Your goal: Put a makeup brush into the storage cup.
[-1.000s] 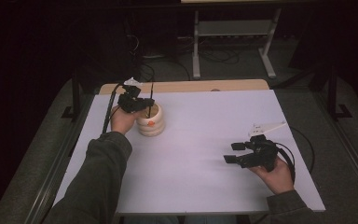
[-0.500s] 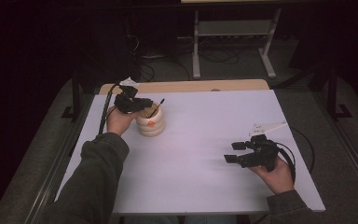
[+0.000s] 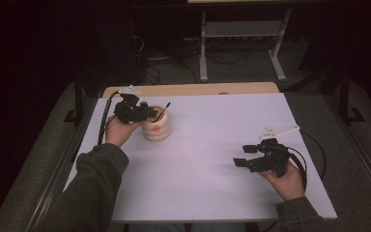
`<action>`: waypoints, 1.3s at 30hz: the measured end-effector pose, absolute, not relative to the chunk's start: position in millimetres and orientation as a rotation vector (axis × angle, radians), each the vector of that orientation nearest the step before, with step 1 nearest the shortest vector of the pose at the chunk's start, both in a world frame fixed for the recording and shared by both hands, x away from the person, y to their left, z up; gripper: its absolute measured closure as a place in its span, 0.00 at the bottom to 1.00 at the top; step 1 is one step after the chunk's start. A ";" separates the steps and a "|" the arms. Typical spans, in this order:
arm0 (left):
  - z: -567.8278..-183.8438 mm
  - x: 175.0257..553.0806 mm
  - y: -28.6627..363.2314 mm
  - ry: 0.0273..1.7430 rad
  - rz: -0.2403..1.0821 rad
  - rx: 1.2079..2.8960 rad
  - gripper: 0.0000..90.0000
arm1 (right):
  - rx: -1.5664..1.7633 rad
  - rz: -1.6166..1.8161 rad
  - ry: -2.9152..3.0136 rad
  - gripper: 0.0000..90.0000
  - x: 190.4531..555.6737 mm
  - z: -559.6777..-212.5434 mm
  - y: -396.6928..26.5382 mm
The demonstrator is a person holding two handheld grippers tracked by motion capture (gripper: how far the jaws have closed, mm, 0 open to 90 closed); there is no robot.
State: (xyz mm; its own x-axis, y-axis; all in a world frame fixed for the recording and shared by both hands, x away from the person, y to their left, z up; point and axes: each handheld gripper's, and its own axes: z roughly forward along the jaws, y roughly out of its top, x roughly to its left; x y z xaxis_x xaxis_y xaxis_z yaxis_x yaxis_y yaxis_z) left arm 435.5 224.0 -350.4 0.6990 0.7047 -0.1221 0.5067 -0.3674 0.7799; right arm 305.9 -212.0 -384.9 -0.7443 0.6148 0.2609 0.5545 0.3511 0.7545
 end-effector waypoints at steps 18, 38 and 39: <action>-353.8 408.1 225.5 0.908 0.297 2.082 0.58 | 1.139 1.339 2.469 0.29 308.1 -385.9 -216.2; -358.9 378.0 237.2 0.924 0.307 2.021 0.48 | 1.164 1.299 2.467 0.29 308.9 -390.4 -216.4; -359.6 376.5 236.9 0.926 0.312 2.013 0.47 | 1.165 1.296 2.463 0.29 308.7 -390.4 -216.5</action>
State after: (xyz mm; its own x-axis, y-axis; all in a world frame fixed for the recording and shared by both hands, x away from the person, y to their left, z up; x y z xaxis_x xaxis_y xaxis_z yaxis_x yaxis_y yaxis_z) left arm 376.5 236.9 -359.6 0.6912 0.7121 -0.1228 0.4932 -0.3408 0.8004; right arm 308.7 -216.5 -390.4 -0.6953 0.6812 0.2292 0.5745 0.3351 0.7467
